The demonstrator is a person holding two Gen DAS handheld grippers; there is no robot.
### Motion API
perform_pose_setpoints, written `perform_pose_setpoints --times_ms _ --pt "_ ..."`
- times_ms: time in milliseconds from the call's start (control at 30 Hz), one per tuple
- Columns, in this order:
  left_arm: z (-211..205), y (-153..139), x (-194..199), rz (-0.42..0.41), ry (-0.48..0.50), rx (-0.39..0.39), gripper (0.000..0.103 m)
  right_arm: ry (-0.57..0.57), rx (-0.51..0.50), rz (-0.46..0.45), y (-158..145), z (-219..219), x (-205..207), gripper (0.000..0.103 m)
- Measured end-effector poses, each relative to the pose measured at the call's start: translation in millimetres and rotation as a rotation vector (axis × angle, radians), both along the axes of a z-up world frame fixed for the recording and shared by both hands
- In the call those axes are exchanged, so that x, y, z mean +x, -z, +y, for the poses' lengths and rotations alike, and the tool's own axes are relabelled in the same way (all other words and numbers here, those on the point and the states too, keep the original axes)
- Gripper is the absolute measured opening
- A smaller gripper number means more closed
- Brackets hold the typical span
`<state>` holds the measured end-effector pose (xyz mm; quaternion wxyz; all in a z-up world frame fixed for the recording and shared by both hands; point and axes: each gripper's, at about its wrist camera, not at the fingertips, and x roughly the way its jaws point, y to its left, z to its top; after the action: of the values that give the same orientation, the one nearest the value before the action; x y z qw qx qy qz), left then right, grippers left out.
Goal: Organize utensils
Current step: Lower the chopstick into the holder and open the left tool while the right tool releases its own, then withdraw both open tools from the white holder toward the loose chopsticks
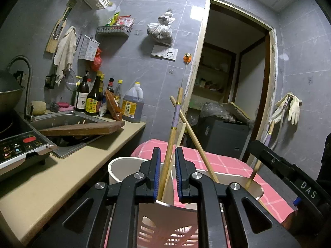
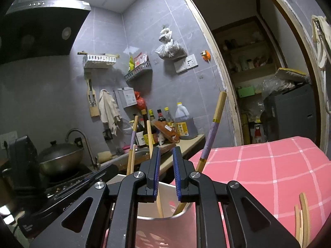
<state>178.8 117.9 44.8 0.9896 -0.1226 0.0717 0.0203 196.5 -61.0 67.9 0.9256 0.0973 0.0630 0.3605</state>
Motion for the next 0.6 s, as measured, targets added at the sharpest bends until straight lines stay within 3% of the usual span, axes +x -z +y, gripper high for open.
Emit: perform_pose_setpoints --times_ms 133,200,367,400,533,600 --pt "0 0 0 -0.002 0.000 -0.002 0.014 0.001 -0.001 0.004 -1 0 -1 0.024" --pt "0 0 0 -0.001 0.001 -0.002 0.022 0.004 -0.002 -0.001 -3 0 -3 0.024" --pt "-2 -6 -6 -0.010 0.003 -0.013 0.028 0.015 -0.009 -0.015 -12 -4 -13 0.027" --pt "-3 -7 -8 -0.011 0.003 -0.015 0.035 0.019 -0.011 -0.020 -15 -6 -16 0.030" --pt "-7 -16 -19 -0.016 0.001 -0.015 0.039 0.046 -0.011 -0.027 -24 -19 -27 0.047" --pt "-11 -20 -23 -0.016 0.002 -0.010 0.049 0.063 -0.007 -0.031 -28 -31 -34 0.054"
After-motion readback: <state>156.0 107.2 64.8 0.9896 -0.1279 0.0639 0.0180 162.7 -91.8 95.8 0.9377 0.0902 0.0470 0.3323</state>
